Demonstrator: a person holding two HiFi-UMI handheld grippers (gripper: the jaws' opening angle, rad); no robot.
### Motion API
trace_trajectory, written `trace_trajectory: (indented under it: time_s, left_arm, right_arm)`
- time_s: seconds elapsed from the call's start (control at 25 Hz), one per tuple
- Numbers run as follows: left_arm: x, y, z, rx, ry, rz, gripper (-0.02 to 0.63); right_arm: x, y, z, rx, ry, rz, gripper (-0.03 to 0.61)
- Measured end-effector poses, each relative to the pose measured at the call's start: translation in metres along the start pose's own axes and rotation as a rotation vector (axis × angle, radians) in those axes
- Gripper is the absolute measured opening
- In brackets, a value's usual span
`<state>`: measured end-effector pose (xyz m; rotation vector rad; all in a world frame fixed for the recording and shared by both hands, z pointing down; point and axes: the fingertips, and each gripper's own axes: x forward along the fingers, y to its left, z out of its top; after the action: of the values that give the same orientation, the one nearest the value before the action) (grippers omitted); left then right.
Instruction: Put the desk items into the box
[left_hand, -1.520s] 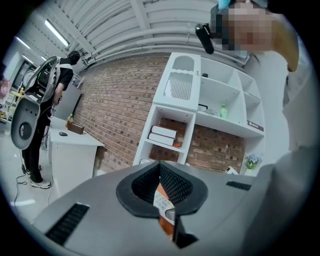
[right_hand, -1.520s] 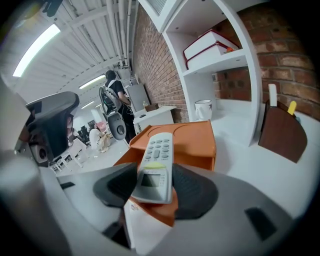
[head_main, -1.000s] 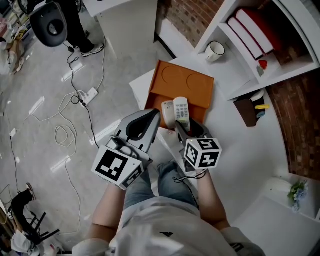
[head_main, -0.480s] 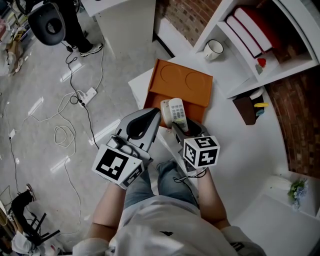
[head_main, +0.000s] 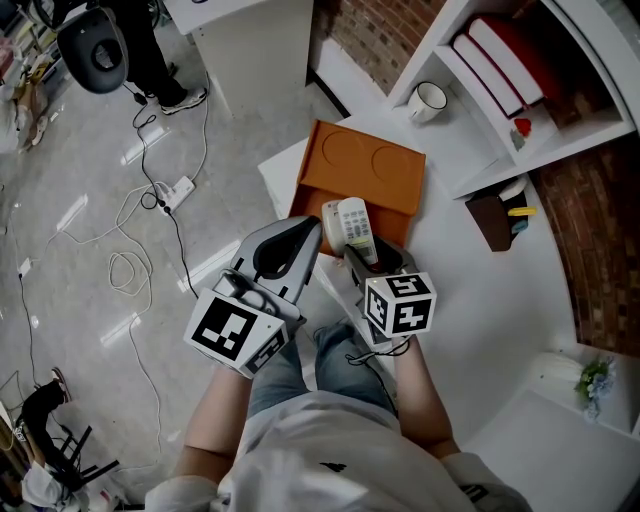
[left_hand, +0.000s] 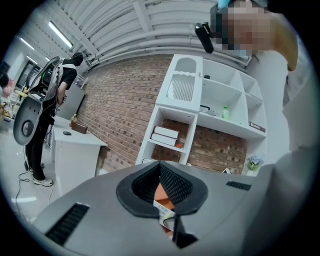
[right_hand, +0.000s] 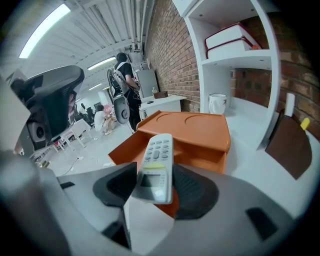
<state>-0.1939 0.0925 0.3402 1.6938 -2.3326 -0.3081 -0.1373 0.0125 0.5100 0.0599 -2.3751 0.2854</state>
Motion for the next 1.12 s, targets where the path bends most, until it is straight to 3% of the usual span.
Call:
trace_trajectory:
  time_s: [0.2,0.56,0.8,1.12]
  left_arm:
    - [0.0,0.0,0.001,0.002,-0.003,-0.001,0.013]
    - [0.001,-0.002,0.004,0.006,-0.005,-0.009,0.012]
    - [0.003,-0.005,0.007,0.011,-0.007,-0.025,0.012]
    - [0.011,-0.016,0.009,0.02,0.005,-0.073,0.012]
  right_arm:
    - [-0.002,-0.009,0.004,0.001,-0.02,-0.046,0.232]
    - [-0.008,-0.01,0.017,0.033,-0.066,-0.037,0.209]
    - [-0.018,-0.014,0.023,0.052,-0.101,-0.056,0.072]
    - [-0.032,-0.015,0.032,0.092,-0.158,-0.052,0.009]
